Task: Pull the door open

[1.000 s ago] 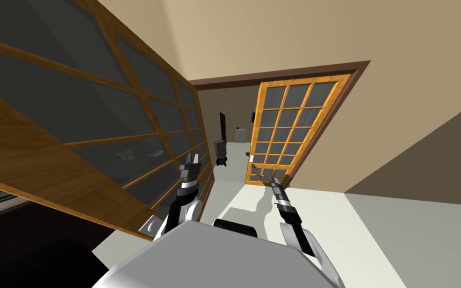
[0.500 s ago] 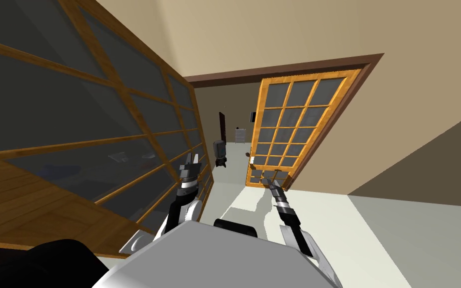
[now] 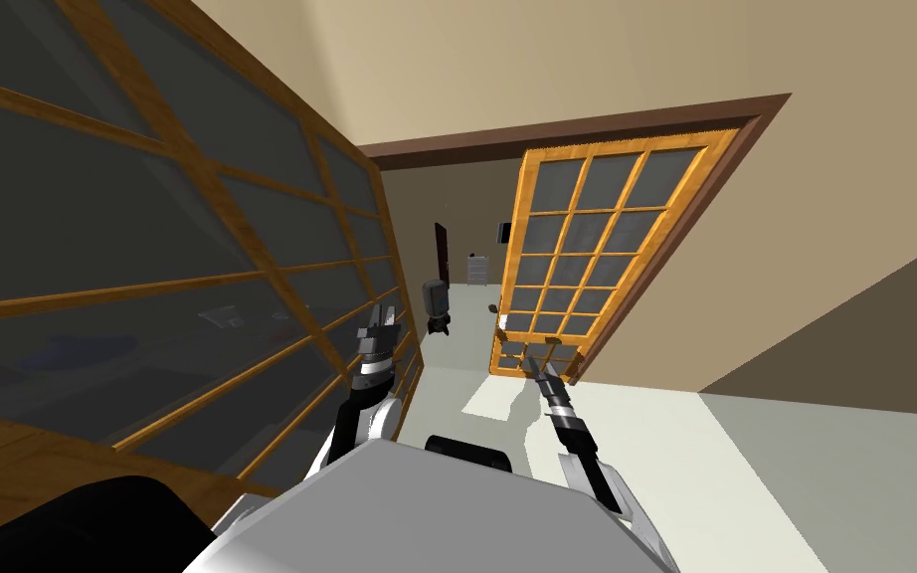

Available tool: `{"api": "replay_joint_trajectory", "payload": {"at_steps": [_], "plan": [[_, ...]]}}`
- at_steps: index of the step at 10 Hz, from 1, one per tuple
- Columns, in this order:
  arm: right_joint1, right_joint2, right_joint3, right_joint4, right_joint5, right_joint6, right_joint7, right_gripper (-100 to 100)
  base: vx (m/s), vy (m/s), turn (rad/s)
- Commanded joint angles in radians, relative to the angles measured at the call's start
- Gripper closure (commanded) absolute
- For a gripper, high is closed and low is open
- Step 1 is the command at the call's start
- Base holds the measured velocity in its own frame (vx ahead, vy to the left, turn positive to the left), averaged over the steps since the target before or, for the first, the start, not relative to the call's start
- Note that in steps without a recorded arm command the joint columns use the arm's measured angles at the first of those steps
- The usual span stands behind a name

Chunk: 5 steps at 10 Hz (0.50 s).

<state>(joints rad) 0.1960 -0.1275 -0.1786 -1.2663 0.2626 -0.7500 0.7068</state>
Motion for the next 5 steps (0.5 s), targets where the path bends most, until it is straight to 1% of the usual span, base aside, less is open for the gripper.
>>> {"api": "replay_joint_trajectory", "payload": {"at_steps": [1,5], "plan": [[-0.014,-0.003,-0.006,0.038,0.012,-0.010,0.033,-100,0.099,0.000,-0.011],[-0.041,-0.008,-0.021,0.128,0.039,-0.040,0.109,-100,0.106,0.004,-0.007]]}}
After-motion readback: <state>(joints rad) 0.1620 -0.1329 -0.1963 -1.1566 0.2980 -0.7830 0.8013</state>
